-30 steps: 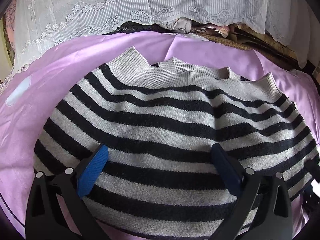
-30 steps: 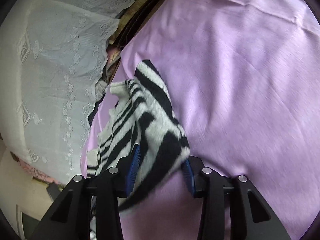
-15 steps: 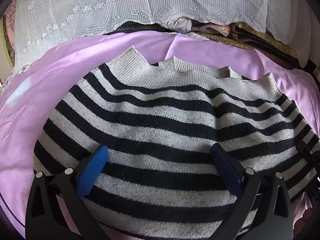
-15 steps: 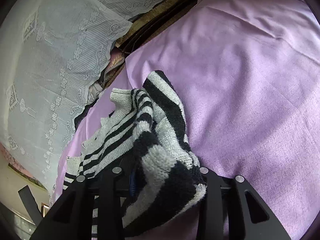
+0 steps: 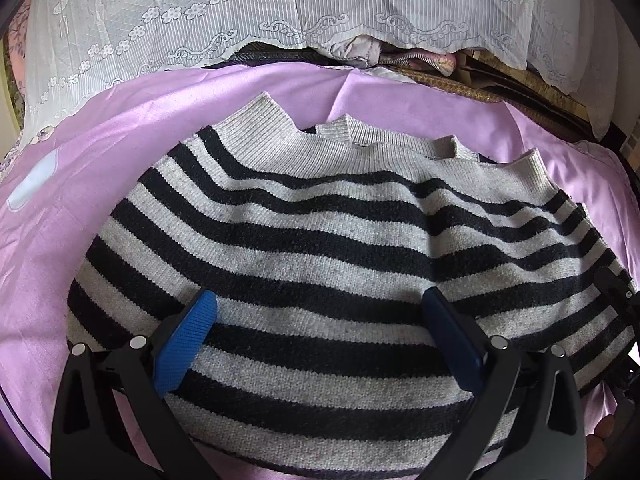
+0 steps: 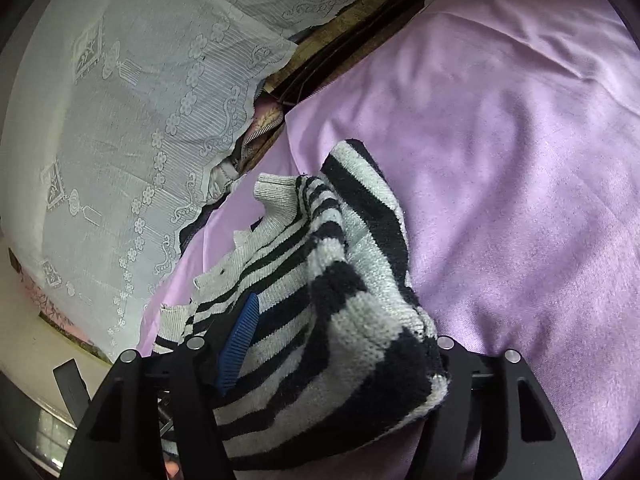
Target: Fold small clothes
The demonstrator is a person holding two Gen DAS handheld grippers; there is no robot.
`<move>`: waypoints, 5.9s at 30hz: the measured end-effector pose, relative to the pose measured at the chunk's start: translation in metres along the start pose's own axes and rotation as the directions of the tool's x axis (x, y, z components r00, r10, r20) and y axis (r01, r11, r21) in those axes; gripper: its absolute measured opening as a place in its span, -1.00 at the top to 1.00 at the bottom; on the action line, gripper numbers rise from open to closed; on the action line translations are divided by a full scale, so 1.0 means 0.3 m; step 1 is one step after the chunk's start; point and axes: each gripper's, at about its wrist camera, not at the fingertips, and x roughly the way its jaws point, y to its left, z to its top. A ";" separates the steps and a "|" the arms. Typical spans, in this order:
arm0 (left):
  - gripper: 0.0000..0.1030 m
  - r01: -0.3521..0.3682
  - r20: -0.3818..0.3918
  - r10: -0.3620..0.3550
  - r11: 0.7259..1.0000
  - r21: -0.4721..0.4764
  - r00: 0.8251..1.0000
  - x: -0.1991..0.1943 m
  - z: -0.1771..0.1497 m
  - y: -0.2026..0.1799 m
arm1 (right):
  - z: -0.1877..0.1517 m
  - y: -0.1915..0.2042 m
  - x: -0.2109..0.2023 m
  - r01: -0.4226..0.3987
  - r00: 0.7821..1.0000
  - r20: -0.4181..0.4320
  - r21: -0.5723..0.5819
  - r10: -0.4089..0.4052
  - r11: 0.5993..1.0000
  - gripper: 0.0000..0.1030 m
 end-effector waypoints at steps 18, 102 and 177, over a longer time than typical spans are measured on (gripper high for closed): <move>-0.92 0.001 -0.001 -0.001 1.000 0.004 1.000 -0.003 -0.001 0.003 | 0.010 -0.049 -0.011 0.000 1.000 -0.016 0.080 0.001 0.997 0.45; -0.69 0.124 0.133 -0.104 0.981 -0.151 0.986 -0.109 0.243 0.293 | -0.271 0.763 0.019 -0.033 0.997 0.047 -0.405 0.056 0.914 0.54; -0.70 0.234 0.032 -0.248 0.852 -0.469 0.968 -0.049 0.175 0.870 | -0.676 1.008 0.294 -0.147 0.976 -0.214 -0.781 -0.040 0.607 -0.18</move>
